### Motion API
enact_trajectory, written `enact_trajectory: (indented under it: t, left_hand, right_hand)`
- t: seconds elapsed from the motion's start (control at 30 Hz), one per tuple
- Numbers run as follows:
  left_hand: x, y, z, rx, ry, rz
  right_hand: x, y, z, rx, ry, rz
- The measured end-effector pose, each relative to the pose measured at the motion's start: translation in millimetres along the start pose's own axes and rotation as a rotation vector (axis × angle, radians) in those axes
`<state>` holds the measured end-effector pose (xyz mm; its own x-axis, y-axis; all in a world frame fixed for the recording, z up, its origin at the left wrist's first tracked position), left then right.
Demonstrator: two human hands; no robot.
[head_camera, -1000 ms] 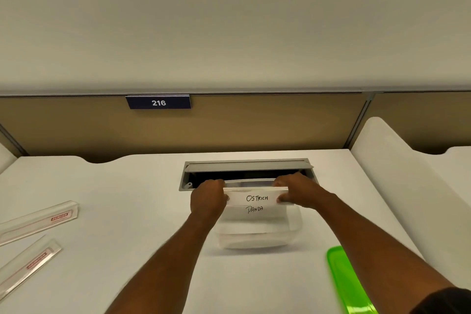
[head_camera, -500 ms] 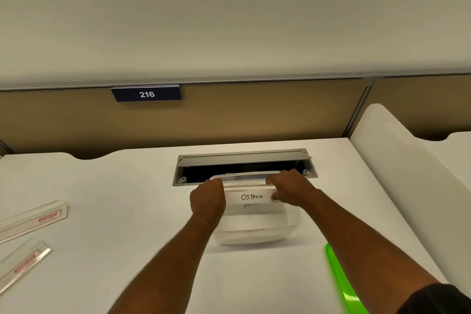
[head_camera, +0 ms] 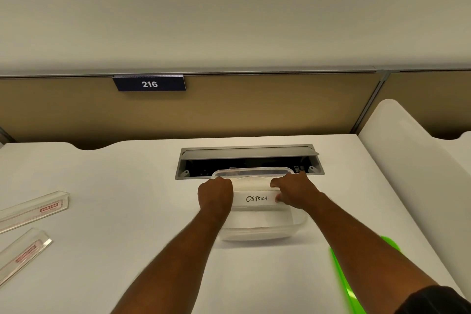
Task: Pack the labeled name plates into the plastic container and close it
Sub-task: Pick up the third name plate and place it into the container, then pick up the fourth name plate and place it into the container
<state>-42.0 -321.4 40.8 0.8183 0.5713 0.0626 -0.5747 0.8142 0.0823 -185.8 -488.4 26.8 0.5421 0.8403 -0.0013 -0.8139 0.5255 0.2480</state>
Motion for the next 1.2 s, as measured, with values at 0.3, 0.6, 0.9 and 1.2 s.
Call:
enact_trajectory:
  t: [0.3,0.6,0.9,1.2]
  left_hand:
    - [-1,1,-6,0.008,0.017,-0.024]
    - [0,22,6,-0.206,0.116,-0.025]
    - [72,74,40,-0.451,0.279,0.111]
    - [210,166,26,-0.362,0.186,0.345]
  right_hand:
    - [4,0,-4,0.009,0.025,-0.012]
    - [23,12,21,-0.280,0.091,-0.048]
    - [137,20,73,-0.479,-0.312,0.121]
    - [315,21,69,-0.357,-0.348,0.376]
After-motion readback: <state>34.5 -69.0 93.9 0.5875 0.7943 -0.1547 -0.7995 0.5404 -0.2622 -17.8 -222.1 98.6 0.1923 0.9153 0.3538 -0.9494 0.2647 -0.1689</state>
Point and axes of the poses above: each hand's wrist, its own y-axis away from the middle knuckle, its own z-axis out of the back of the hand, x = y × z, the point moved 1 cm from there along -y, towards the middle knuckle, and after that the axes turned 4 degrees about -z, right-handed, at the moved point
